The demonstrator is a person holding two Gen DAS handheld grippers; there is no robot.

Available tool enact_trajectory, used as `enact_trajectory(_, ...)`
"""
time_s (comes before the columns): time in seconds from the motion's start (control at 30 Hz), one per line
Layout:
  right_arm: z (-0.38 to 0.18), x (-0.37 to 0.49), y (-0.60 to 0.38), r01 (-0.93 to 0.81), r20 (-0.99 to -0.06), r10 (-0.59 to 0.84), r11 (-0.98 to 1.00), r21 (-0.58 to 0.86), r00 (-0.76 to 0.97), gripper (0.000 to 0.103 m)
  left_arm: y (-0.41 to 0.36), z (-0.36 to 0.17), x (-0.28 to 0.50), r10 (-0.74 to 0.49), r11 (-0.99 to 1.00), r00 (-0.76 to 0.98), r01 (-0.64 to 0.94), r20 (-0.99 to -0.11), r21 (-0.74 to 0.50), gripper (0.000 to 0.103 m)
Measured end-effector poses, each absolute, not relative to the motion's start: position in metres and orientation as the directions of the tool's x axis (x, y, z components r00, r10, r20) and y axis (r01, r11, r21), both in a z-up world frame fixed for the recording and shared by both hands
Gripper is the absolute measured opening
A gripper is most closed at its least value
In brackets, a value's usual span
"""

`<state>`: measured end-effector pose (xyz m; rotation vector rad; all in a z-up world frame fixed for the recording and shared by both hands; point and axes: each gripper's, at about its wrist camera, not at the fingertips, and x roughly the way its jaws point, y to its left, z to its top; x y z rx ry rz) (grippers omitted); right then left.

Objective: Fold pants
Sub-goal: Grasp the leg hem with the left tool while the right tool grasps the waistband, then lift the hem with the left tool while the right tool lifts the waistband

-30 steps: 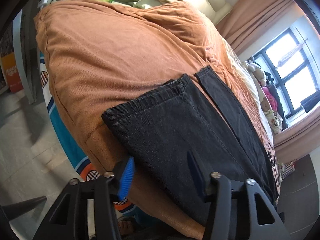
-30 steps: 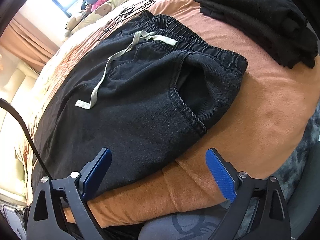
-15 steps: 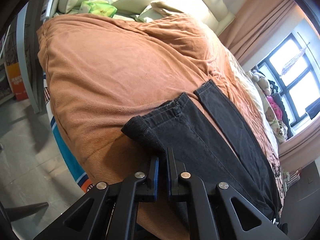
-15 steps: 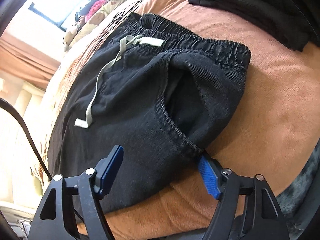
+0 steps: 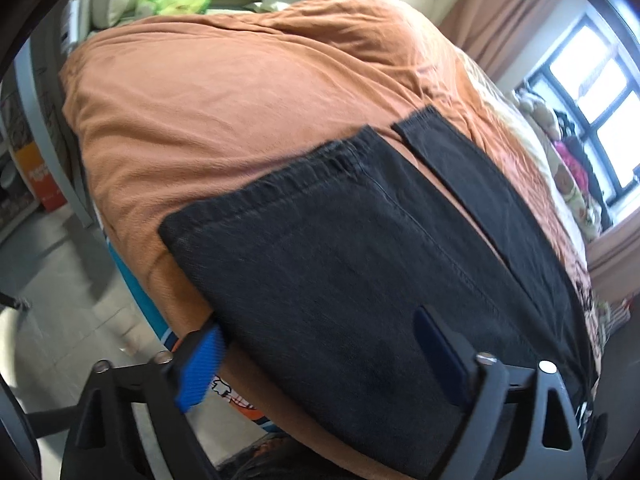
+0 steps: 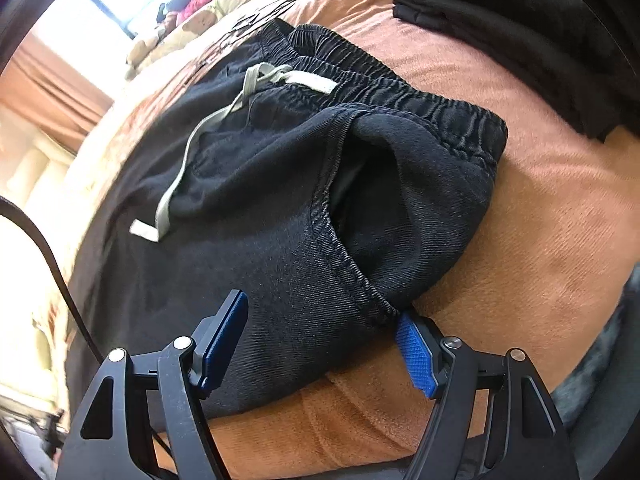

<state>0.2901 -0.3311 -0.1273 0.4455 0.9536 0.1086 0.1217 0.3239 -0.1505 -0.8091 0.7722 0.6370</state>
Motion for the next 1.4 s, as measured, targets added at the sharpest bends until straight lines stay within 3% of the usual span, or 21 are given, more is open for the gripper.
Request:
enact_trajectory(0.37,-0.129,0.284,-0.331,0.105,-0.735,0.284,0.895,0.434,0.616,0.075,0.306,-0.157,0.137,0.212,0.656,0.504,-0.709,-0.837,-0.260,0.102)
enact_trajectory(0.57,-0.132,0.281,-0.333,0.103,-0.725,0.283,0.893,0.438,0.627,0.075,0.314,-0.159,0.123,0.207,0.615,0.532,-0.723,-0.821,-0.314,0.102)
enact_trajectory(0.73,-0.130,0.282,-0.337,0.106,-0.727,0.283,0.893,0.438,0.626,0.075,0.311,-0.158,0.121,0.247,0.616,0.502,-0.742,-0.829,-0.265,0.082)
enact_trajectory(0.83,-0.131,0.282,-0.342,0.109,-0.713,0.295,0.881,0.461,0.636,0.074,0.317,-0.155,0.114,0.258,0.591,0.511,-0.755,-0.820,-0.284,0.054)
enact_trajectory(0.9,-0.132,0.282,-0.345,0.123,-0.714,0.279,0.881,0.456,0.642,0.066,0.321,-0.154,0.111,0.255,0.579,0.517,-0.758,-0.817,-0.299,0.025)
enact_trajectory(0.97,-0.134,0.283,-0.351,0.151,-0.715,0.269,0.873,0.464,0.645,0.046,0.324,-0.152,0.109,0.247,0.571,0.535,-0.754,-0.808,-0.325,0.012)
enact_trajectory(1.07,-0.133,0.281,-0.359,0.150,-0.692,0.296,0.849,0.506,0.658,0.030,0.323,-0.144,0.108,0.266,0.576,0.558,-0.746,-0.786,-0.334,0.007)
enact_trajectory(1.17,-0.129,0.277,-0.364,0.131,-0.669,0.312,0.841,0.524,0.674,0.020,0.317,-0.131,0.109,0.308,0.596,0.581,-0.735,-0.754,-0.323,0.007)
enact_trajectory(1.4,-0.116,0.270,-0.376,0.085,-0.598,0.343,0.817,0.571,0.724,0.010,0.321,-0.114,0.113,0.319,0.594,0.617,-0.722,-0.720,-0.355,0.003)
